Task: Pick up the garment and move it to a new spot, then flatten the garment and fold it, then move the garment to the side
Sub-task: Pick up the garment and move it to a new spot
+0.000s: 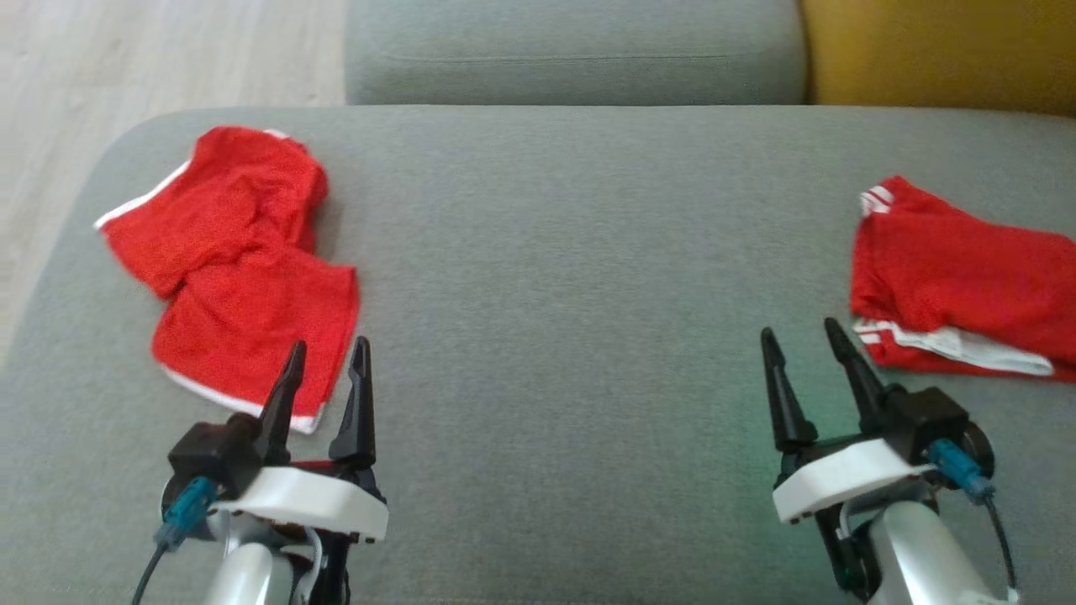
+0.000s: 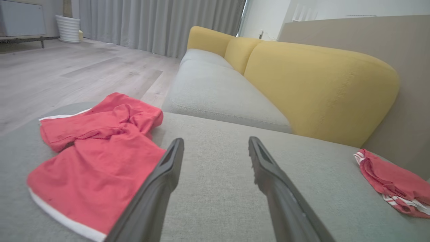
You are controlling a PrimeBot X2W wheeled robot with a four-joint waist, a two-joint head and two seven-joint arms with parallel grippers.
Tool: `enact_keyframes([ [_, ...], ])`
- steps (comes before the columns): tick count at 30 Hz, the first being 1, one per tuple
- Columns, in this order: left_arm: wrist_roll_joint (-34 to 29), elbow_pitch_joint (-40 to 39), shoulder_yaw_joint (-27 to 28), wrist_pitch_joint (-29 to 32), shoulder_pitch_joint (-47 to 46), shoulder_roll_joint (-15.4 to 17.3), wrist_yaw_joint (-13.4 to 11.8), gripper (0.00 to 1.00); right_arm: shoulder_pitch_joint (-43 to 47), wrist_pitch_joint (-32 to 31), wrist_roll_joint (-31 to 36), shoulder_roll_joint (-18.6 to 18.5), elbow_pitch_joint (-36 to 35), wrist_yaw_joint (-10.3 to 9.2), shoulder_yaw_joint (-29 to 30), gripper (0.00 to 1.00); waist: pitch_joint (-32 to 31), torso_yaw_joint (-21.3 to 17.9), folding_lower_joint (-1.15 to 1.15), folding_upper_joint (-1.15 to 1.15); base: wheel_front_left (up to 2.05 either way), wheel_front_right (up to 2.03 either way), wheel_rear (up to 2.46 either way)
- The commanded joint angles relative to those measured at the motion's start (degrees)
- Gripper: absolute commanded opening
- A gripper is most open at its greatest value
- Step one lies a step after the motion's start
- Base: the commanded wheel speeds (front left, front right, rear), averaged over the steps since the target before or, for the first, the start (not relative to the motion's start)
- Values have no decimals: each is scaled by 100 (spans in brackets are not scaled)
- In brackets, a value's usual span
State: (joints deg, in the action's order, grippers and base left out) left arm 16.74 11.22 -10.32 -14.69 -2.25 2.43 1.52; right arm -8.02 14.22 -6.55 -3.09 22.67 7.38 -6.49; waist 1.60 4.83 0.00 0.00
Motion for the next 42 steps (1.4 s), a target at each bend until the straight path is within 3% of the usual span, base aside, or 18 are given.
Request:
enact_keyframes([
  [1, 7, -193, 192, -31, -190, 44, -30, 100, -97, 77, -32, 21, -175, 11, -197, 100, 10, 228, 0, 0, 0, 0, 0],
  [17, 20, -200, 577, -31, -135, 44, -30, 100, -57, 77, -137, 21, -81, 11, -580, 100, -29, 1939, 0, 0, 0, 0, 0],
  [22, 18, -238, 684, -31, -33, 44, -25, 100, -89, 77, -182, 21, -25, 11, -648, 100, -43, 2291, 0, 0, 0, 0, 0],
  [34, 33, -259, 853, -31, 4, 44, -55, 100, -213, 77, -243, 21, 116, 11, -799, 100, -20, 2347, 0, 0, 0, 0, 0],
  [42, 110, -214, 1120, -31, -259, 44, 46, 100, -282, 74, -133, 21, 47, 11, -674, 100, 228, 2100, 0, 0, 0, 0, 0],
])
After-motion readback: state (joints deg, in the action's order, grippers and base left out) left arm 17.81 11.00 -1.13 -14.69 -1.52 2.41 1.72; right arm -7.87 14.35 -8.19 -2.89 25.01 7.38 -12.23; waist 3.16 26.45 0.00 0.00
